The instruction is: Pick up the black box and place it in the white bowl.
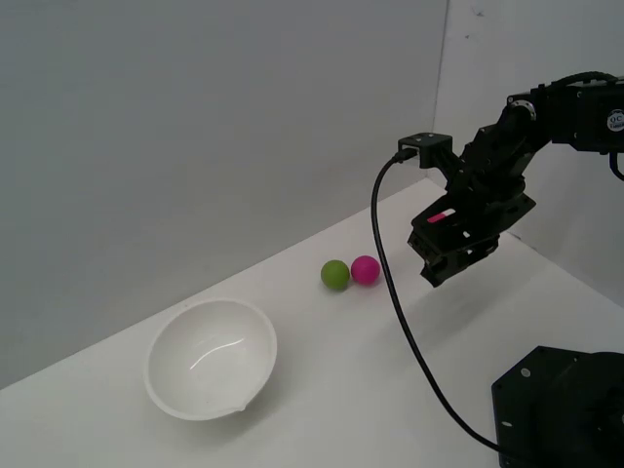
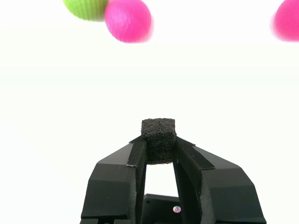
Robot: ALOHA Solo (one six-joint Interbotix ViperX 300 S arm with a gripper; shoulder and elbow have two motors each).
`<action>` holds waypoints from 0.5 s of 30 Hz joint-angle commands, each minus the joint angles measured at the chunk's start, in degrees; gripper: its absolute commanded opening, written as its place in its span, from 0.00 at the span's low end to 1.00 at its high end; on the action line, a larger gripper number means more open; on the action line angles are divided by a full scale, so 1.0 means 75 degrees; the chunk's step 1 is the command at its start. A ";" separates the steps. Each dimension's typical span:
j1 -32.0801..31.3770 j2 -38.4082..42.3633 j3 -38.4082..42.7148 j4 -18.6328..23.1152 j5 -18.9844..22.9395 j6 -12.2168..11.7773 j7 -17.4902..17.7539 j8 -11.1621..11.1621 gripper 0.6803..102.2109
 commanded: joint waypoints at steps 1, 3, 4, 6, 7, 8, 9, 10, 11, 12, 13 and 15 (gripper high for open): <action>0.0129 0.0164 0.0223 -0.0352 -0.0398 0.0000 0.0082 0.0105 0.02; 0.0141 0.0164 0.0223 -0.0516 -0.0574 0.0000 0.0082 0.0105 0.02; 0.0129 0.0176 0.0223 -0.0598 -0.0645 0.0000 0.0082 0.0105 0.02; 0.0105 0.0211 0.0258 -0.0727 -0.0785 0.0000 0.0082 0.0117 0.02; 0.0059 0.0246 0.0293 -0.0773 -0.0844 0.0000 0.0070 0.0117 0.02; -0.0035 0.0281 0.0328 -0.0820 -0.0867 0.0000 0.0070 0.0117 0.02; -0.0117 0.0328 0.0387 -0.0832 -0.0891 0.0000 0.0059 0.0117 0.02; -0.0211 0.0375 0.0422 -0.0832 -0.0891 0.0000 0.0035 0.0117 0.02; -0.0293 0.0410 0.0469 -0.0832 -0.0902 -0.0012 0.0000 0.0117 0.02; -0.0375 0.0445 0.0504 -0.0832 -0.0891 -0.0035 -0.0059 0.0105 0.02; -0.0445 0.0480 0.0527 -0.0832 -0.0891 -0.0047 -0.0141 0.0082 0.02; -0.0562 0.0539 0.0586 -0.0832 -0.0891 -0.0105 -0.0328 0.0059 0.02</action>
